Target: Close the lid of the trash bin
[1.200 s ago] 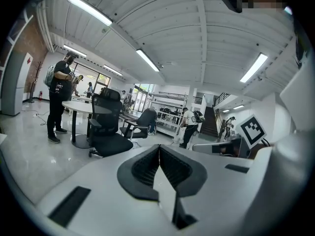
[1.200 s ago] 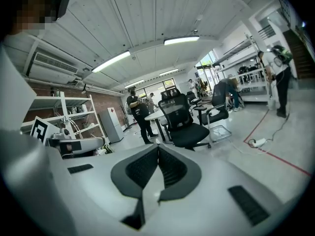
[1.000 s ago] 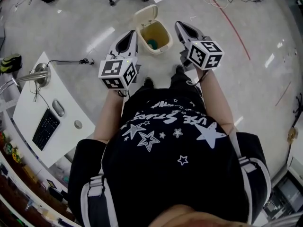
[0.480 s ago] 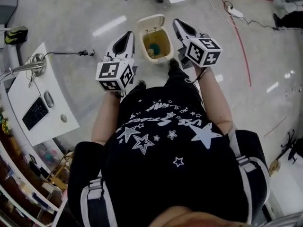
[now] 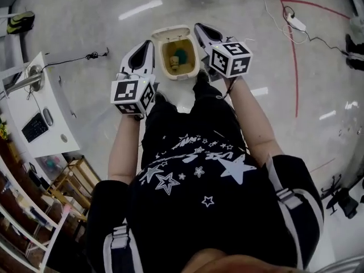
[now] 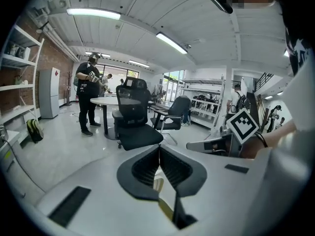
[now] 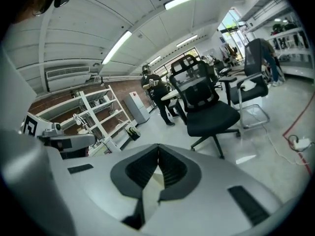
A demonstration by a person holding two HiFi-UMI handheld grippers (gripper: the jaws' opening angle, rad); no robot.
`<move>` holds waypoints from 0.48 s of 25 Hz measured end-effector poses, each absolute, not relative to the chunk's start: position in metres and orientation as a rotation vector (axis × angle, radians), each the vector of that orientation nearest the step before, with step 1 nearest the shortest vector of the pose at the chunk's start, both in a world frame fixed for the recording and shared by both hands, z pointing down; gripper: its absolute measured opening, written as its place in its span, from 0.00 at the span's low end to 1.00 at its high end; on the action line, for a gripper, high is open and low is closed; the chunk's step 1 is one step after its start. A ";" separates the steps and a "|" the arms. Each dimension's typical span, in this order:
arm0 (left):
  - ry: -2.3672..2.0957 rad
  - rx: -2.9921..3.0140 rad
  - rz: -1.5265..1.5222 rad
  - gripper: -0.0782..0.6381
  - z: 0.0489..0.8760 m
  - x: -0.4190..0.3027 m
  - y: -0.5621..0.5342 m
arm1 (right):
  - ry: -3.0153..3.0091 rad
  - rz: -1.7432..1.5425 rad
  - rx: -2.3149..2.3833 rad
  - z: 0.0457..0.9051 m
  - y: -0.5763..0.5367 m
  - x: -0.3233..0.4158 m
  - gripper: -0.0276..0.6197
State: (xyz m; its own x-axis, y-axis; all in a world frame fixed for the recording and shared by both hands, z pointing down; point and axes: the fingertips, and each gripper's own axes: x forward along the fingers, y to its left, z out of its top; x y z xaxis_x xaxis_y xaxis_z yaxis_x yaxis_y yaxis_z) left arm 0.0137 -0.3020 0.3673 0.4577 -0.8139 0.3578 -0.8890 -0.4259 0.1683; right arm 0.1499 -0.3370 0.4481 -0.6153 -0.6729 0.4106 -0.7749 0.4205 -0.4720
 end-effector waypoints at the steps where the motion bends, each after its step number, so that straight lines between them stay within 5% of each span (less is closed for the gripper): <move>1: -1.465 2.366 0.322 0.13 0.371 0.018 -0.308 | -2.510 0.973 1.262 0.456 -0.343 0.150 0.05; 12: -1.525 2.204 0.400 0.13 0.465 0.007 -0.361 | -2.414 1.040 1.127 0.556 -0.392 0.129 0.05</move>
State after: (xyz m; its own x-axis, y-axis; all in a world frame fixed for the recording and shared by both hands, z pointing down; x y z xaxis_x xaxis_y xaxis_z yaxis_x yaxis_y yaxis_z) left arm 0.0070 -0.3610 0.4654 0.3541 -0.8116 0.4646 -0.9352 -0.3038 0.1820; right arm 0.1293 -0.3917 0.5562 -0.6559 -0.5510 0.5159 -0.7534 0.4361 -0.4921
